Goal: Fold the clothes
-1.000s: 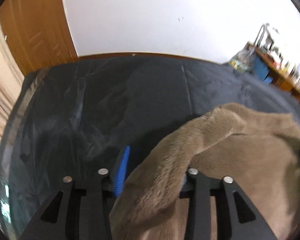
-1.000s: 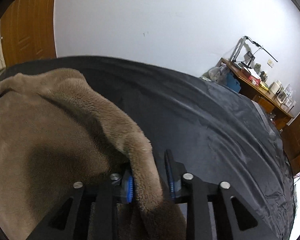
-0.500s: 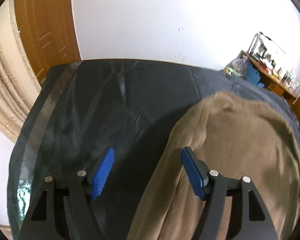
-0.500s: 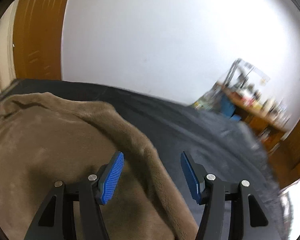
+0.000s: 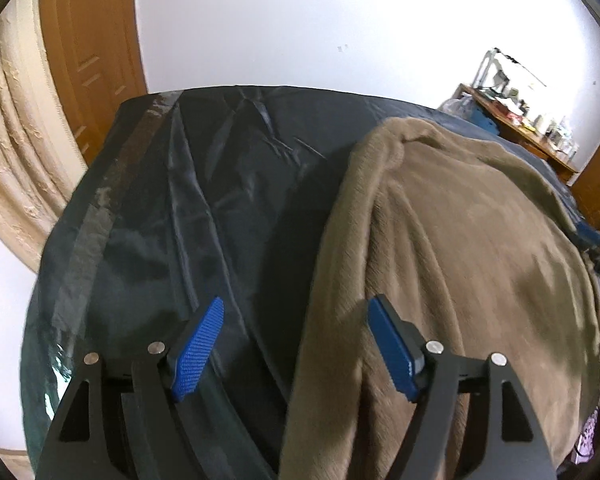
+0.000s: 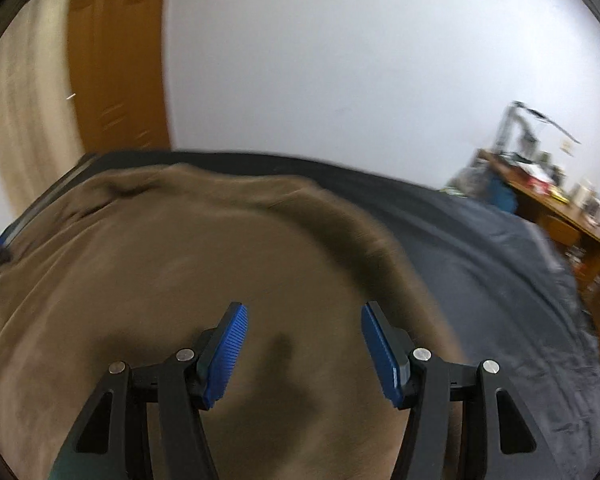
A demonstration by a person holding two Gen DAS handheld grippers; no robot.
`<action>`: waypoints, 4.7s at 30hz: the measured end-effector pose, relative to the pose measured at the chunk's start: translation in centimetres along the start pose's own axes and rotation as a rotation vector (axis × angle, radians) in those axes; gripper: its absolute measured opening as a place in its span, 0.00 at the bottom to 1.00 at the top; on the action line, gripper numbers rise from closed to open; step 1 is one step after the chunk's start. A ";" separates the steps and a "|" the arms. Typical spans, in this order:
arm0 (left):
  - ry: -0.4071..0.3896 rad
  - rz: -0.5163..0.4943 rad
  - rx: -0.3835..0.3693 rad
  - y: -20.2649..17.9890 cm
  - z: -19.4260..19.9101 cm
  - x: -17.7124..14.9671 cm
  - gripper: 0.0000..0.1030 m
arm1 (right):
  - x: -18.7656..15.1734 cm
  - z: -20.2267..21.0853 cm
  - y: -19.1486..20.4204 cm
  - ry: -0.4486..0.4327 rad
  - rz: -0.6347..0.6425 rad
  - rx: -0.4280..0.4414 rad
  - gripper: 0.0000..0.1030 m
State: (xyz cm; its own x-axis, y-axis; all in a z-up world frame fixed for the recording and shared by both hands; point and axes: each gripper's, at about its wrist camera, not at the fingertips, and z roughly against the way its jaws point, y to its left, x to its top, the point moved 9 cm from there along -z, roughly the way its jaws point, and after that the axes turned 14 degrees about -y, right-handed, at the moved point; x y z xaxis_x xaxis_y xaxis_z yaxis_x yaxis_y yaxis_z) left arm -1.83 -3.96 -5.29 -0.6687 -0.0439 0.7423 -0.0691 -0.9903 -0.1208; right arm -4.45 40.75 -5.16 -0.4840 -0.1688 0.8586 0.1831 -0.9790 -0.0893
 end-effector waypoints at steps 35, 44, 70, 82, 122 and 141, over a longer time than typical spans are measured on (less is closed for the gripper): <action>0.111 0.141 -0.010 1.7 -2.1 -3.2 0.21 | -4.2 -2.9 3.7 0.061 -0.061 0.069 0.59; -0.015 -0.009 0.277 4.5 -0.2 3.9 0.05 | -4.2 -2.8 3.6 0.064 -0.066 0.064 0.59; 0.043 -0.056 0.541 9.8 -3.8 6.9 0.73 | -4.7 -3.3 2.9 0.097 -0.126 0.092 0.59; -0.125 -0.251 0.501 -0.2 -3.2 11.9 0.79 | -4.6 -3.3 3.0 0.098 -0.133 0.099 0.59; 0.022 -0.053 0.302 -0.4 -15.8 12.9 0.92 | -4.8 -3.3 2.8 0.105 -0.141 0.116 0.60; 0.016 0.037 0.112 -12.7 -11.0 6.5 0.92 | -4.5 -3.0 2.3 0.086 -0.195 0.135 0.60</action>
State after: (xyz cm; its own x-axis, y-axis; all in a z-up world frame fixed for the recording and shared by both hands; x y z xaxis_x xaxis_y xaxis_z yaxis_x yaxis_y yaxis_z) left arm -13.45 9.77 -6.17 -0.6807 -0.0795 0.7283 0.0381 -0.9966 -0.0732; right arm -4.46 38.94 -10.74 -0.5915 0.0071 0.8062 0.1890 -0.9709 0.1472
